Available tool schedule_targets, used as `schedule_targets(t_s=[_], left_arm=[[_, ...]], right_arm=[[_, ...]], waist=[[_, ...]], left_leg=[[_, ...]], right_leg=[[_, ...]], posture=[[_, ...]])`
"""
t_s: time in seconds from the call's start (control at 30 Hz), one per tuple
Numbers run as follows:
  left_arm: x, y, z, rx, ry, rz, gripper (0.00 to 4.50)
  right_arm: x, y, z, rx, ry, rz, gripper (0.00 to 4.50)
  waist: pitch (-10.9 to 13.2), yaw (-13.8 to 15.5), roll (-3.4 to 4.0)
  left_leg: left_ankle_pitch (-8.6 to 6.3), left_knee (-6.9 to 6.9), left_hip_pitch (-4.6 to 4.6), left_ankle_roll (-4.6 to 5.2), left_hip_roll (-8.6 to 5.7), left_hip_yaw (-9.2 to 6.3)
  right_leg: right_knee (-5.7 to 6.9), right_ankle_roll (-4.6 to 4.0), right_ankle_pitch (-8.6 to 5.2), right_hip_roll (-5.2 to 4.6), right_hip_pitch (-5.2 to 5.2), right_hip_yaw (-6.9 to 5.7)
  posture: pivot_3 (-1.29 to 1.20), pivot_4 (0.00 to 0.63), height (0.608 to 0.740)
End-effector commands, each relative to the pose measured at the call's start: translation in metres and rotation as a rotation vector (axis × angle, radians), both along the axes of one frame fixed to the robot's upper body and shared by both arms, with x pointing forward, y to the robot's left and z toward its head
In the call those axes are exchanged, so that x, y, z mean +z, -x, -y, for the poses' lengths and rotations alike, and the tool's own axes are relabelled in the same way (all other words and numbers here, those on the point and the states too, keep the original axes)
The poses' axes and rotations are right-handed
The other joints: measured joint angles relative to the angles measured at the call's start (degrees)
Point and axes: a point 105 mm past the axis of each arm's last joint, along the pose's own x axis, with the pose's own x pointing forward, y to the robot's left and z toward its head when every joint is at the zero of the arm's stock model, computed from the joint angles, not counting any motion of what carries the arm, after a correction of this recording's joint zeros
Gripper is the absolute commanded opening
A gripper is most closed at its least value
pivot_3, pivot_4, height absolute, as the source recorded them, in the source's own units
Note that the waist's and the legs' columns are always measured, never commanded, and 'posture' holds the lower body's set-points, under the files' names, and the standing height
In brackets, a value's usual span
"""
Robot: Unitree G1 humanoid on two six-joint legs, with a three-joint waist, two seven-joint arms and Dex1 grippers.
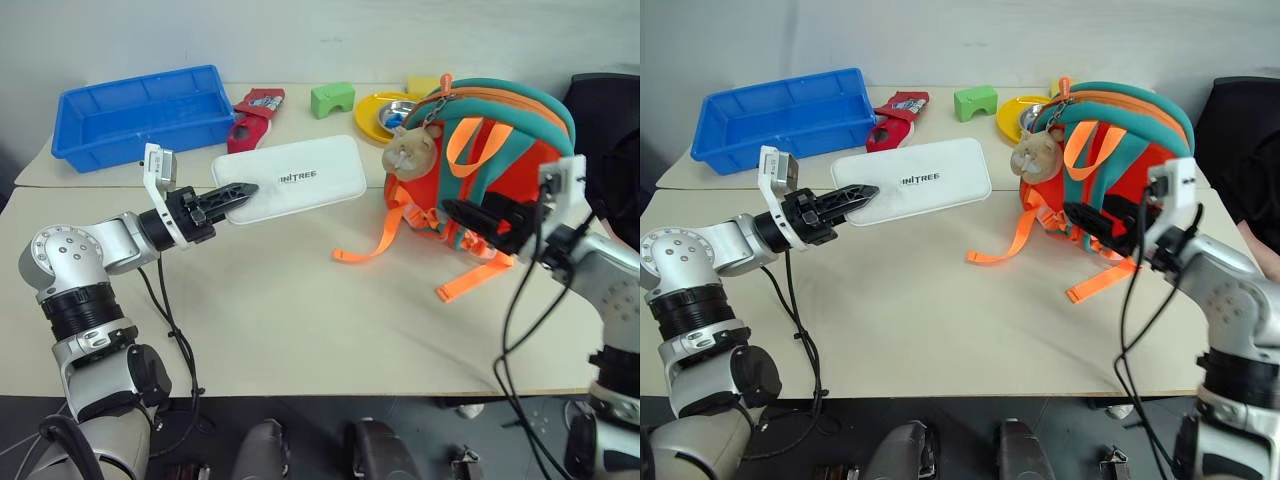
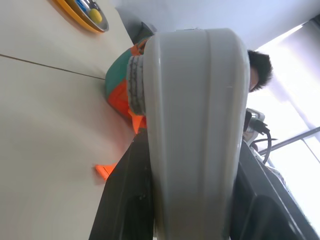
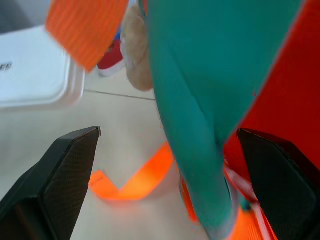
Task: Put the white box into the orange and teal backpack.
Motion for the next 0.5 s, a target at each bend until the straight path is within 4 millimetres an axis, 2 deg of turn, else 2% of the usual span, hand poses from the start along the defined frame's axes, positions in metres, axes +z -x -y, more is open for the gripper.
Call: schedule_targets(t_s=[0.03,0.07,0.13,0.17,0.2,0.3,0.37,0.5], left_arm=[[0.018,0.004,-0.004,0.018,0.004,0.095,1.3],[0.018,0.005,-0.004,0.022,0.0,0.104,1.3],[0.021,0.008,-0.006,0.031,-0.002,0.127,1.3],[0.024,0.009,-0.007,0.038,-0.002,0.143,1.3],[0.026,0.01,-0.009,0.043,-0.002,0.152,1.3],[0.029,0.011,-0.012,0.055,0.0,0.171,1.3],[0.031,0.011,-0.013,0.058,-0.006,0.184,1.3],[0.039,0.007,-0.012,0.055,-0.014,0.219,1.3]], right_arm=[[0.01,-0.014,-0.007,0.006,-0.024,0.058,4.47],[0.012,-0.017,-0.011,0.016,-0.031,0.067,4.09],[0.013,-0.018,-0.019,0.058,-0.023,0.086,3.81],[0.013,-0.016,-0.022,0.087,-0.019,0.093,3.46],[0.014,-0.014,-0.024,0.108,-0.014,0.098,3.37],[0.015,-0.007,-0.028,0.167,0.001,0.112,2.37],[0.019,0.0,-0.032,0.216,0.002,0.122,1.72],[0.029,0.033,-0.045,0.394,0.01,0.138,0.41]], waist=[[0.0,0.01,0.0],[0.0,-0.02,0.0],[0.0,-0.05,0.0],[0.0,-0.08,0.0],[0.0,-0.12,0.0],[0.0,-0.32,0.0],[0.0,-0.37,0.01],[0.01,-0.14,0.01]], left_leg=[[0.0,0.0,0.0,0.0,0.01,-0.02],[0.0,-0.01,-0.03,0.0,0.0,-0.01],[0.0,0.01,-0.05,0.01,0.0,0.01],[-0.01,0.02,-0.07,0.02,-0.01,0.02],[-0.01,0.02,-0.07,0.02,-0.01,0.01],[-0.01,0.0,-0.05,0.02,0.03,0.02],[0.0,-0.02,-0.05,0.01,0.04,0.02],[-0.01,-0.04,-0.06,0.01,0.03,0.01]], right_leg=[[0.01,0.0,0.0,0.0,-0.01,-0.02],[0.01,0.0,0.0,-0.01,-0.02,-0.01],[0.01,0.0,0.0,-0.02,-0.02,0.0],[0.01,0.0,0.0,-0.05,-0.02,-0.01],[0.0,0.0,0.0,-0.05,-0.02,-0.01],[0.04,0.0,0.0,0.01,-0.03,-0.01],[0.04,0.0,0.0,0.01,-0.03,-0.01],[-0.01,0.0,0.0,0.01,-0.04,-0.02]], posture=[[0.0,0.15,0.74],[0.0,0.15,0.74],[0.0,0.15,0.74],[0.0,0.15,0.74],[0.0,0.15,0.74],[0.0,0.15,0.74],[0.0,0.15,0.74],[0.0,0.15,0.74]])
